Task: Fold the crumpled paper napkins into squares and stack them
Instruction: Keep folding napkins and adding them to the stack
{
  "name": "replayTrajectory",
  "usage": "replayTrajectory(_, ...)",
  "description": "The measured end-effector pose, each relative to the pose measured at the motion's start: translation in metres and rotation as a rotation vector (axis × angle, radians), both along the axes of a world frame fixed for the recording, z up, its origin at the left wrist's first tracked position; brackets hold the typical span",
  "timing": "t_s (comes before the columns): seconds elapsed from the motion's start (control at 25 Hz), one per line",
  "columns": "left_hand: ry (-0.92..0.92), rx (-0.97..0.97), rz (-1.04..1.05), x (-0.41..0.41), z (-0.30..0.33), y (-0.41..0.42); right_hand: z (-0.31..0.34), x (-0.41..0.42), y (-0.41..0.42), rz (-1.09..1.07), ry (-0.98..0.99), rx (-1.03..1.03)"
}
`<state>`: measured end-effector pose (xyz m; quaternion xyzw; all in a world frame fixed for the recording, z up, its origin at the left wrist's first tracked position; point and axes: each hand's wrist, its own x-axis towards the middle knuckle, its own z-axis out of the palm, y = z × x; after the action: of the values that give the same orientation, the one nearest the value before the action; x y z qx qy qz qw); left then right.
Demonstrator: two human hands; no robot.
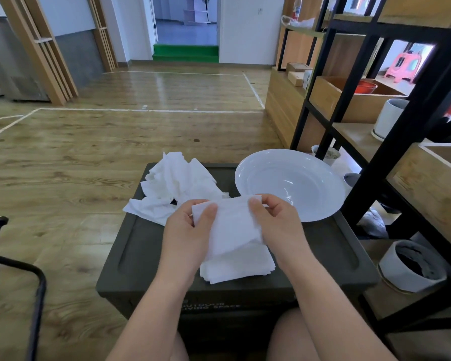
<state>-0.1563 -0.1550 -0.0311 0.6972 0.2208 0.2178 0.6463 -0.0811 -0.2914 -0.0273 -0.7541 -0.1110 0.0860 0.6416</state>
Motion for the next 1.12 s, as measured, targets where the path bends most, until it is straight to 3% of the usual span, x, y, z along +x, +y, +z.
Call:
replayTrajectory(0.12, 0.065, 0.052, 0.067, -0.001, -0.024, -0.003, -0.022, 0.001, 0.000, -0.098, -0.126, -0.228)
replayTrajectory(0.4, 0.261, 0.259, 0.062, -0.003, -0.049, -0.002, -0.047, 0.009, -0.014, -0.105, -0.233, -0.607)
replayTrajectory(0.68, 0.386, 0.478, 0.146, -0.005, -0.048, -0.002, -0.052, 0.005, -0.017, -0.118, -0.199, -0.768)
replayTrajectory(0.8, 0.200, 0.661, 0.204, -0.007, -0.038, 0.004, -0.037, 0.002, -0.022, -0.193, -0.485, -0.677)
replayTrajectory(0.92, 0.019, 0.931, -0.069, -0.011, -0.042, 0.000, -0.029, -0.001, -0.019, 0.090, -0.708, -0.652)
replayTrajectory(1.0, 0.113, 1.063, -0.316, -0.019, -0.053, -0.006, -0.039, -0.007, -0.021, 0.355, -0.659, -0.803)
replayTrajectory(1.12, 0.253, 1.158, -0.385, -0.026, -0.072, 0.003, -0.059, -0.008, -0.033, 0.502, -0.558, -0.918)
